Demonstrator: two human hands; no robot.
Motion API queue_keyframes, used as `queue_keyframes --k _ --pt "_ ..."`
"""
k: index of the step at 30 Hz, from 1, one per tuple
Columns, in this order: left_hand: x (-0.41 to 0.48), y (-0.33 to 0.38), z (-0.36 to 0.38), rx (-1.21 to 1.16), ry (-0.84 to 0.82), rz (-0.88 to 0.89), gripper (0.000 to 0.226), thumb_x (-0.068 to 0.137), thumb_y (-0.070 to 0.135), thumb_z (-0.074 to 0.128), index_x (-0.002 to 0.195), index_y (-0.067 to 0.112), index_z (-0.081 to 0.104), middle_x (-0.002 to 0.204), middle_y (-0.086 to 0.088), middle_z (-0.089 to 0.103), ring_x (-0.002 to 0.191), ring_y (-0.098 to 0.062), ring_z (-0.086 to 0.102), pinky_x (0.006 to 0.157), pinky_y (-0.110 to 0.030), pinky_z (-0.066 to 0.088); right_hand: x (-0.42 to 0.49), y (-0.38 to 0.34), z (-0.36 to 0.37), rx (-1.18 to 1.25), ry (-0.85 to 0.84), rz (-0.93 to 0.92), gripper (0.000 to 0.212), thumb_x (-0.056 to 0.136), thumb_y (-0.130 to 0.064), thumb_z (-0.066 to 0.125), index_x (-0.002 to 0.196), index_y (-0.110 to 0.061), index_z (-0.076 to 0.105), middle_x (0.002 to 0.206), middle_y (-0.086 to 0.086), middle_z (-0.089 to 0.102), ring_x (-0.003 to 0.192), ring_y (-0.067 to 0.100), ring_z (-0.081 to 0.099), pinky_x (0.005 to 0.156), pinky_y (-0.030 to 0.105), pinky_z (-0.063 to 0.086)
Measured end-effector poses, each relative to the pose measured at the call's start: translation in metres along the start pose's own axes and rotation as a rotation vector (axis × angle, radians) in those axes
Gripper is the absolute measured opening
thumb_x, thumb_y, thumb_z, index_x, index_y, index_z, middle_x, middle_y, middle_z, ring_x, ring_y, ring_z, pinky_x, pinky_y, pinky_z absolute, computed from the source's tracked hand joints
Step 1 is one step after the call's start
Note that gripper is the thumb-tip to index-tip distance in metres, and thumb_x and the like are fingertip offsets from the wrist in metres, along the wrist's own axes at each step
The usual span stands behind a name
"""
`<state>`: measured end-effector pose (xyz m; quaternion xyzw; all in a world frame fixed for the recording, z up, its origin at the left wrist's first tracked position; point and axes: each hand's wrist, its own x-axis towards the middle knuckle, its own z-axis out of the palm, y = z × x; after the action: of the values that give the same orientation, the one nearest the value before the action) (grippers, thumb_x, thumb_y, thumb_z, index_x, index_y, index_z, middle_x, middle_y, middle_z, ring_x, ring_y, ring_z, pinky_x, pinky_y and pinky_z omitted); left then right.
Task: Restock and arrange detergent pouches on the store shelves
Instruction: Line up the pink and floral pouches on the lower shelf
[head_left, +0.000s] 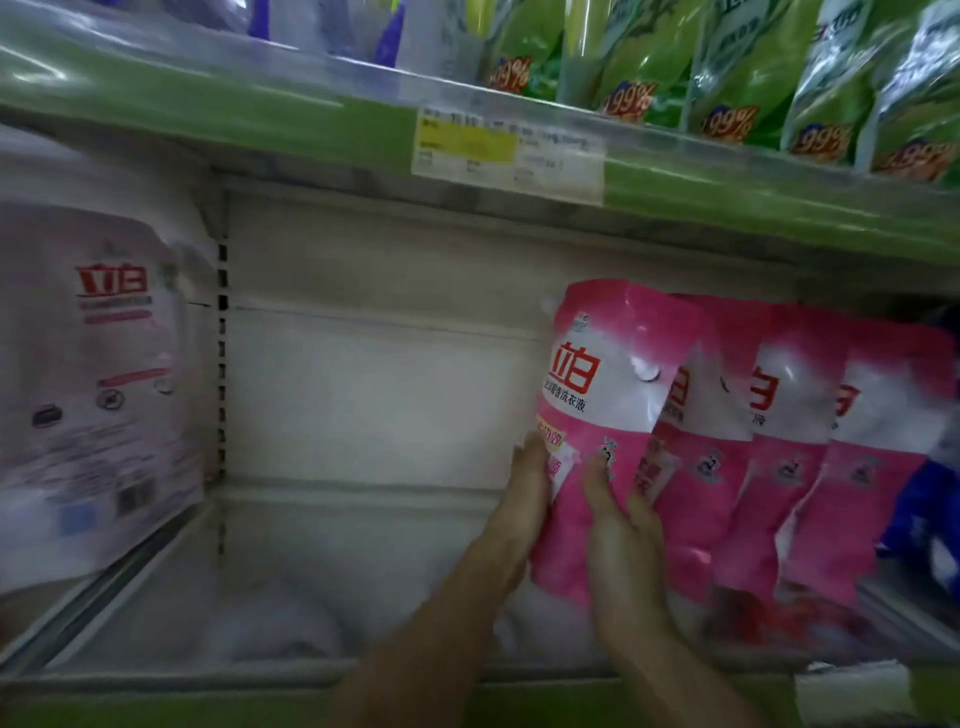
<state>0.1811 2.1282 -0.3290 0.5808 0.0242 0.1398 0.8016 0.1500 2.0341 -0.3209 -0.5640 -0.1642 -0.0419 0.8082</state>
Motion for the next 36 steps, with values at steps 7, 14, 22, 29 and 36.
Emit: queue_keyframes --k 7,14,22,29,36 --pt "0.014 -0.002 0.013 0.095 0.008 0.044 0.058 0.105 0.049 0.019 0.118 0.021 0.068 0.111 -0.003 0.076 0.097 -0.011 0.074 0.075 -0.02 0.059 0.015 0.0 -0.009 -0.084 0.027 -0.006 0.015 0.097 -0.034 0.056 0.108 -0.033 0.065 0.119 0.005 0.071 0.111 0.028 0.065 0.103 0.051 0.048" --pt "-0.028 0.025 -0.009 0.565 0.328 0.137 0.057 0.103 0.047 0.033 0.142 0.008 0.046 0.144 -0.015 0.051 0.132 -0.03 0.049 0.109 -0.033 0.037 0.008 -0.041 -0.004 -0.206 0.114 -0.414 0.027 0.096 -0.033 0.06 0.121 -0.025 0.062 0.111 -0.01 0.072 0.1 0.009 0.07 0.083 0.037 0.058" --pt "-0.167 0.112 -0.117 0.615 0.864 0.62 0.03 0.104 0.027 0.04 0.082 0.021 0.059 0.074 0.01 0.057 0.069 -0.002 0.055 0.064 -0.019 0.039 -0.042 -0.067 0.075 -0.292 -0.093 -0.602 0.008 0.093 -0.021 0.064 0.101 -0.023 0.06 0.095 0.008 0.066 0.073 0.005 0.056 0.066 0.018 0.047" --pt "-0.233 0.132 -0.222 0.737 1.069 0.513 0.011 0.1 0.008 0.045 0.092 0.013 0.049 0.088 -0.002 0.058 0.081 -0.022 0.055 0.059 -0.019 0.033 -0.106 -0.01 0.195 -0.637 -0.65 -0.142 0.051 0.088 -0.044 0.067 0.131 -0.024 0.049 0.129 -0.002 0.054 0.106 0.014 0.059 0.081 0.024 0.049" --pt "-0.249 0.126 -0.266 0.876 0.93 0.557 0.01 0.1 0.008 0.044 0.098 0.016 0.051 0.077 -0.006 0.069 0.068 -0.025 0.066 0.063 -0.043 0.052 -0.143 0.012 0.29 -0.547 -0.673 -0.103 0.078 0.083 -0.052 0.07 0.148 -0.024 0.036 0.136 -0.005 0.05 0.113 0.012 0.056 0.081 0.014 0.044"
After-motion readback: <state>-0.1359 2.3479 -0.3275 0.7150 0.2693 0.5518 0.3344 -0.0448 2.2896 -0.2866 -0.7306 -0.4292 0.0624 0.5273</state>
